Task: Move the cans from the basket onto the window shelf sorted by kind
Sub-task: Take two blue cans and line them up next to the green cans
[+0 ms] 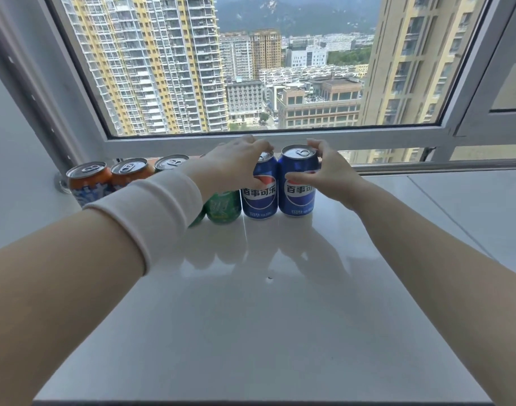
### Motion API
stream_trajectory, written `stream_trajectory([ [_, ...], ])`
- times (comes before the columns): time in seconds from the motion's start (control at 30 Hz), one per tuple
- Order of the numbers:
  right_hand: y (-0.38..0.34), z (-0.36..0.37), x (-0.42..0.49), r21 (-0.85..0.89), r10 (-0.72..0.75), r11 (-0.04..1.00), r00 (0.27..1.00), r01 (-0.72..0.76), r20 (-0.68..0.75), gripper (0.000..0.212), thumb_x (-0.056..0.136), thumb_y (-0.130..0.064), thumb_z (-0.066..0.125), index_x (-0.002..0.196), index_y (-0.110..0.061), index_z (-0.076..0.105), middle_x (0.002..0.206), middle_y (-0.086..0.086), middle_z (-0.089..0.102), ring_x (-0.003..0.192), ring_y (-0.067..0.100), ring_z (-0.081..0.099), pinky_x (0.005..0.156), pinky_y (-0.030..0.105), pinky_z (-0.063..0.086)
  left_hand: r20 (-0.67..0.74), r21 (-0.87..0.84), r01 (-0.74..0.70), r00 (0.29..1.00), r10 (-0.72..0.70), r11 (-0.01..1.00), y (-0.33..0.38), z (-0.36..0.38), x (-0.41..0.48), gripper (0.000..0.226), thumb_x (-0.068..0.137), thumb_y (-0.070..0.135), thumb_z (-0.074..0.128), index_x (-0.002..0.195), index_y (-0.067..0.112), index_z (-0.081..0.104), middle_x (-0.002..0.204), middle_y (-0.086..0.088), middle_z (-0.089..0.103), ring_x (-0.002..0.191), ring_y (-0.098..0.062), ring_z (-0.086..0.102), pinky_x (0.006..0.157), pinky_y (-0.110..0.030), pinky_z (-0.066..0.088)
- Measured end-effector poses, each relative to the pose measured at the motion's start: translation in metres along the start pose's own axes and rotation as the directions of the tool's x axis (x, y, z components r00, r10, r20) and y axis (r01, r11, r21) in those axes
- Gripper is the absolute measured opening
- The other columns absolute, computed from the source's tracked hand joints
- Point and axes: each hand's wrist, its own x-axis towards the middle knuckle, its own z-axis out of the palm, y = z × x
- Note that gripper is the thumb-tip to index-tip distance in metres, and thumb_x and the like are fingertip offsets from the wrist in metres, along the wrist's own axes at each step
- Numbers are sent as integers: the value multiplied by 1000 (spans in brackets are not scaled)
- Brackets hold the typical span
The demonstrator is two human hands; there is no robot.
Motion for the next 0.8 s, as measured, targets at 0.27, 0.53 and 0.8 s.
stream_trajectory([
  [0.27,13,6,-21,31,-9,999,996,12,-86,99,77,-29,74,148,-8,9,153,8,22,137,16,26,108,30,27,-190,7,81,979,-78,997,12,13,-43,80,88,44,56,148,18,11,158,-3,5,145,-18,3,115,-39,11],
  [0.53,-3,15,-90,-100,-50,994,981,32,-186,95,84,-37,63,148,-8,-1,158,6,-3,145,14,-3,112,23,3,-272,-138,85,955,-120,987,29,26,-108,73,91,37,53,148,14,13,157,-5,12,145,-16,6,118,-31,4],
  [0.8,-31,53,-210,-255,-125,965,963,63,-237,81,90,-31,56,148,-8,5,157,6,6,145,15,6,113,22,10,-304,-321,33,943,-136,946,46,48,-207,67,91,31,54,146,11,20,155,-9,19,144,-19,10,116,-30,7],
])
